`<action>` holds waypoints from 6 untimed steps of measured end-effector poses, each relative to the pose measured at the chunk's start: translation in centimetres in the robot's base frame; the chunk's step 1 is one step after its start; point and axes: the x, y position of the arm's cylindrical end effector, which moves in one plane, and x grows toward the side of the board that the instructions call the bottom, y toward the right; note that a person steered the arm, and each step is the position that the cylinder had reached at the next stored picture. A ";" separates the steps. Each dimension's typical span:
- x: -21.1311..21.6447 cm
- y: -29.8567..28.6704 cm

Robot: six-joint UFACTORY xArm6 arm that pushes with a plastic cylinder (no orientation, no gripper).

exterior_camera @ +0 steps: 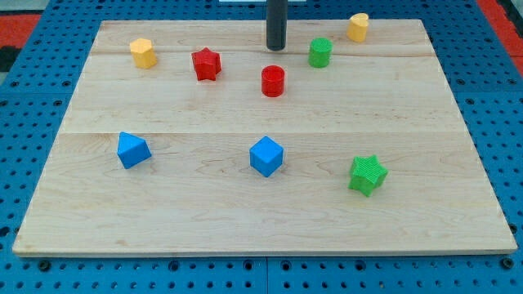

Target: Move the green circle closer to the yellow heart

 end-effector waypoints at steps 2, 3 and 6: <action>1.3 5.1; 0.2 6.8; -0.3 6.7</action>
